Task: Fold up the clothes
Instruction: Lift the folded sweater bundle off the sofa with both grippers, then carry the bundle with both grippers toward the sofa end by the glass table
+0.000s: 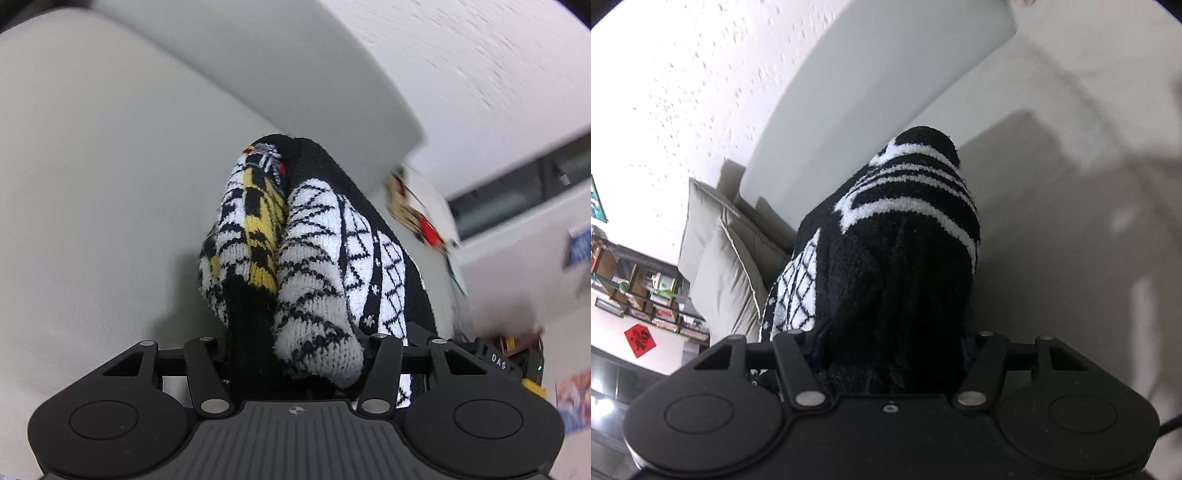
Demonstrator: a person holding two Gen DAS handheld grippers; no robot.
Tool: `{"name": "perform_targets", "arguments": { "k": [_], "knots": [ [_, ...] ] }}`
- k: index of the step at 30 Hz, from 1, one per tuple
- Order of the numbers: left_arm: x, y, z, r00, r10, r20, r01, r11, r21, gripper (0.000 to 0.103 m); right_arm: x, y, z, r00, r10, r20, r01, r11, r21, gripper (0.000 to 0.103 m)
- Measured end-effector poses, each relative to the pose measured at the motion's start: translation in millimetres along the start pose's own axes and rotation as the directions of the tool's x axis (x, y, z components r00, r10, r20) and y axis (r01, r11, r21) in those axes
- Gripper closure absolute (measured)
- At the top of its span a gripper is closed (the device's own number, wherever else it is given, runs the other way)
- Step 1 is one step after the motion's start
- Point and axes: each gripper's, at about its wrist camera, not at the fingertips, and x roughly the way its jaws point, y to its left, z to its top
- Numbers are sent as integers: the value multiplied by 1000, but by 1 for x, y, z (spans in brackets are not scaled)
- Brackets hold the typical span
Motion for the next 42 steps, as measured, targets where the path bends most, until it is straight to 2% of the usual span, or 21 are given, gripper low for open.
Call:
{"name": "perform_targets", "arguments": {
  "k": [3,6,10,15,18,22,26,27,29,30,31,33,34,36,39,42],
  "knots": [
    [15,-37,-12,998,-53,-34,55,997,57,53,-52,-12,-6,997,-23,74,21,999,26,44],
    [35,-80,-22,993,-99,-69,107,985,133,53,-105,-26,-11,985,-53,165,44,997,55,44],
    [61,-143,-39,982,-160,-97,179,957,229,53,-182,-49,-12,957,-83,279,59,994,95,44],
    [94,-214,-66,967,-232,-107,254,915,312,53,-262,-77,-4,918,-108,381,71,991,110,44],
    [128,-245,-72,966,-243,-87,258,904,341,53,-290,-93,17,902,-114,417,86,993,85,43],
    [162,-263,-73,970,-240,-43,240,907,347,53,-297,-123,63,889,-93,449,100,995,9,43],
    [217,-269,-81,976,-216,-36,216,920,326,50,-275,-171,109,880,-98,464,102,995,15,39],
    [240,-266,-84,983,-174,-52,182,927,329,49,-266,-189,116,878,-131,460,119,991,55,35],
    [273,-259,-88,987,-130,-98,154,945,289,42,-249,-224,127,875,-218,433,174,975,140,26],
    [277,-258,-91,985,-135,-107,160,947,277,38,-243,-240,130,872,-258,416,200,964,178,15],
    [274,-260,-93,982,-155,-105,178,944,276,38,-247,-248,127,871,-250,424,183,964,193,11],
    [264,-270,-100,979,-166,-120,198,917,346,42,-258,-250,117,868,-217,447,140,970,198,11],
    [260,-273,-104,977,-164,-134,202,908,367,44,-264,-248,113,864,-221,453,149,970,190,13],
    [257,-277,-105,977,-151,-149,195,915,354,47,-273,-249,108,863,-206,461,131,973,190,24],
    [255,-284,-97,976,-135,-170,181,938,295,52,-286,-249,109,856,-193,480,77,965,250,22],
    [245,-299,-88,963,-187,-192,227,950,215,55,-293,-238,110,849,-195,491,90,969,230,15]
  ]
}}
